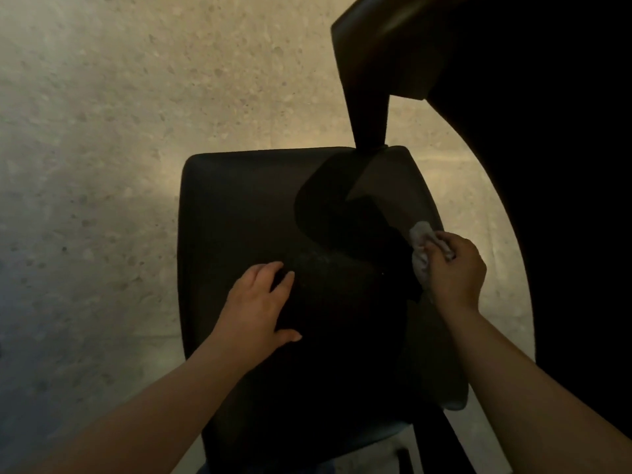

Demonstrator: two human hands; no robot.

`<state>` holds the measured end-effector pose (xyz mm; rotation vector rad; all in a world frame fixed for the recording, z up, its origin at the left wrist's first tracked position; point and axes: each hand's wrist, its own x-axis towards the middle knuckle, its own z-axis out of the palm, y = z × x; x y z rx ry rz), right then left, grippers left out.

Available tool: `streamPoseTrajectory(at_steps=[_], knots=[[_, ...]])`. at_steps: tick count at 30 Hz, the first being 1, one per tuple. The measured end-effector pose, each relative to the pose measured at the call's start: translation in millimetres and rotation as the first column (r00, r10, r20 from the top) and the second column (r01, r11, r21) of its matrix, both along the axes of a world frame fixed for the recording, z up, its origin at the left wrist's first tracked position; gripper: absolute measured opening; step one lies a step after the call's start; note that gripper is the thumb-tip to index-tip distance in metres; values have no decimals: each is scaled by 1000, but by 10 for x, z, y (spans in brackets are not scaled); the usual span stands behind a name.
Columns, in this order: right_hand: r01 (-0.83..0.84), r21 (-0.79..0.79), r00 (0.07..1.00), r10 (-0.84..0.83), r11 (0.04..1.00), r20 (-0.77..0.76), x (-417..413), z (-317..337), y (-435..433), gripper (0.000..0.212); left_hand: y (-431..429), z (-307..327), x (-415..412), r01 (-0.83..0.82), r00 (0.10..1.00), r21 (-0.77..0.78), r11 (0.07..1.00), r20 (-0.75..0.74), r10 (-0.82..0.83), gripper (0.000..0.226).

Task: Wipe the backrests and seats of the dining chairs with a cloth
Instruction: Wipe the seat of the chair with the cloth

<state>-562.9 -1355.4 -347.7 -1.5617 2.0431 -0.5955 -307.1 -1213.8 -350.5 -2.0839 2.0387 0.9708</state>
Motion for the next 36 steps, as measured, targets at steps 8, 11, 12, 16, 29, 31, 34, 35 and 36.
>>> streamPoseTrajectory(at_steps=[8, 11, 12, 16, 29, 31, 34, 35, 36], knots=[[7, -8, 992, -8, 1000, -124, -255, -228, -344, 26, 86, -166, -112, 26, 985, 4, 1000, 170, -26, 107], [-36, 54, 994, 42, 998, -102, -174, -337, -354, 27, 86, -185, -130, 29, 981, 13, 999, 192, -31, 107], [-49, 61, 995, 54, 997, -85, -132, -351, -305, 27, 82, -187, -133, 28, 979, 17, 999, 199, -31, 107], [-208, 122, 978, 204, 971, 45, -36, -276, 107, 21, 68, -164, -146, 39, 973, 48, 998, 228, -49, 108], [221, 116, 974, -214, 968, -73, -231, -317, -466, 28, 36, -167, -181, 41, 964, 67, 997, 258, -57, 107], [229, 161, 974, -225, 960, -37, -145, -350, -426, 29, 37, -173, -179, 51, 961, 80, 995, 267, -70, 108], [233, 124, 967, -243, 965, 75, -40, -318, -191, 29, 38, -178, -175, 57, 959, 75, 996, 273, -76, 108], [209, 121, 971, -221, 970, 94, 2, -301, -80, 28, 37, -172, -178, 59, 958, 80, 995, 274, -79, 107], [157, 130, 979, -172, 979, 111, 51, -283, 35, 26, 39, -162, -178, 60, 958, 85, 995, 274, -81, 107]])
